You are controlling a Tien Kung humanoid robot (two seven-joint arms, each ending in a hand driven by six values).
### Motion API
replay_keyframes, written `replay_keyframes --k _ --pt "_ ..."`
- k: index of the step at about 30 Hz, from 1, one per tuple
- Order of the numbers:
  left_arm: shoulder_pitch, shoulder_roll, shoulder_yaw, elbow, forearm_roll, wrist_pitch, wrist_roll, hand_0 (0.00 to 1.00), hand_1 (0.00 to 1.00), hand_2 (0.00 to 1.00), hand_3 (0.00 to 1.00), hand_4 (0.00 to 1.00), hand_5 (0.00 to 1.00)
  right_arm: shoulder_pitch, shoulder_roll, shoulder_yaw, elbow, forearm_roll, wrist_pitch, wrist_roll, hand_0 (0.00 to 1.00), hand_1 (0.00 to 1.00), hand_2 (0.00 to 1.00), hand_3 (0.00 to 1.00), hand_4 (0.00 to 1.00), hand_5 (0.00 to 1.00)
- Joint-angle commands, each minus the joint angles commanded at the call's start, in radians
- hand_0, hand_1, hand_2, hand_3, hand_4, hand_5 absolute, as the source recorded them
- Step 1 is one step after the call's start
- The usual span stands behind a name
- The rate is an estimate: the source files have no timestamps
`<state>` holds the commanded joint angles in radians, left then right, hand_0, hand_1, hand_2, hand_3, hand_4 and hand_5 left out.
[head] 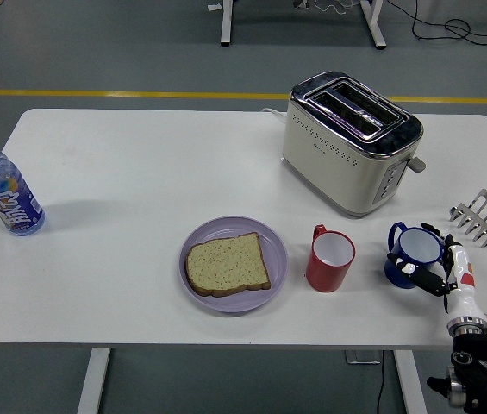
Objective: Pick up the cup,pour liquid into bread,place the cup on the desk
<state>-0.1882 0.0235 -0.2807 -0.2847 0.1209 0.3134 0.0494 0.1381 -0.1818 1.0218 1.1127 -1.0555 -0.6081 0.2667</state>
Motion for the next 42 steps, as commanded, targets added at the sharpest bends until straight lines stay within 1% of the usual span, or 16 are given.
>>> replay_keyframes --k 2,7,8,13,14,19,20,25,26,31,32,37,38,42 --pt "0.000 0.000 0.000 0.000 0.000 0.000 0.000 0.688 0.695 0.701 0.554 0.252 0.998 0.001 0.000 -0.001 -0.001 0.001 -0.001 0.000 0.748 0.635 0.705 0.742 0.997 0.122" --pt "-0.001 0.000 0.002 0.000 -0.003 0.000 -0.001 0.688 0.695 0.701 0.554 0.252 0.998 0.003 0.001 -0.002 -0.007 0.004 -0.005 0.002 0.748 0.635 0.705 0.742 0.997 0.122" --pt "-0.001 0.000 0.003 0.000 -0.004 0.000 -0.001 0.688 0.695 0.701 0.555 0.252 0.998 0.004 0.002 -0.003 -0.009 0.004 -0.007 0.002 0.725 0.621 0.697 0.733 0.993 0.119" --pt "-0.001 0.000 0.004 0.000 -0.007 0.000 -0.003 0.688 0.695 0.701 0.555 0.252 0.998 0.008 0.003 -0.004 -0.018 0.012 -0.015 0.008 0.725 0.621 0.697 0.733 0.993 0.119" --pt "-0.001 0.000 0.004 0.000 -0.007 0.000 -0.003 0.688 0.695 0.700 0.554 0.252 0.998 0.009 0.003 -0.004 -0.019 0.013 -0.015 0.009 0.704 0.607 0.681 0.722 0.984 0.118" --pt "-0.001 0.000 0.004 0.000 -0.007 0.000 -0.002 0.688 0.695 0.700 0.554 0.252 0.998 0.012 0.004 -0.006 -0.023 0.023 -0.023 0.017 0.704 0.607 0.681 0.722 0.984 0.118" --pt "-0.001 0.000 0.004 0.000 -0.006 0.000 -0.002 0.688 0.694 0.701 0.555 0.252 0.998 0.012 0.004 -0.007 -0.024 0.026 -0.025 0.019 0.670 0.583 0.654 0.697 0.962 0.102" --pt "-0.001 -0.001 0.003 0.000 -0.006 0.000 -0.002 0.688 0.694 0.701 0.555 0.252 0.998 0.014 0.004 -0.008 -0.027 0.035 -0.031 0.026 0.670 0.583 0.654 0.697 0.962 0.102" --pt "-0.001 -0.001 0.003 0.000 -0.005 0.000 -0.002 0.688 0.694 0.701 0.554 0.252 0.998 0.014 0.004 -0.008 -0.027 0.038 -0.033 0.029 0.627 0.553 0.639 0.671 0.934 0.072" --pt "-0.003 0.000 0.004 0.000 -0.006 0.000 -0.002 0.688 0.694 0.701 0.554 0.252 0.998 0.016 0.004 -0.010 -0.027 0.050 -0.037 0.040 0.627 0.553 0.639 0.671 0.934 0.072" --pt "-0.003 0.000 0.004 0.000 -0.007 0.000 -0.002 0.687 0.694 0.701 0.553 0.253 0.998 0.016 0.005 -0.010 -0.028 0.052 -0.037 0.042 0.604 0.539 0.618 0.657 0.904 0.032" --pt "-0.003 0.000 0.005 0.000 -0.008 0.000 -0.002 0.687 0.694 0.701 0.553 0.253 0.998 0.018 0.005 -0.012 -0.031 0.064 -0.037 0.050 0.604 0.539 0.618 0.657 0.904 0.032" --pt "-0.003 0.000 0.005 0.000 -0.008 0.000 -0.002 0.684 0.695 0.700 0.554 0.251 0.998 0.018 0.005 -0.013 -0.031 0.065 -0.037 0.052 0.575 0.528 0.606 0.644 0.883 0.007" --pt "-0.002 0.000 0.006 0.000 -0.010 0.000 -0.003 0.684 0.695 0.700 0.554 0.251 0.998 0.017 0.005 -0.014 -0.030 0.074 -0.037 0.060 0.575 0.528 0.606 0.644 0.883 0.007"
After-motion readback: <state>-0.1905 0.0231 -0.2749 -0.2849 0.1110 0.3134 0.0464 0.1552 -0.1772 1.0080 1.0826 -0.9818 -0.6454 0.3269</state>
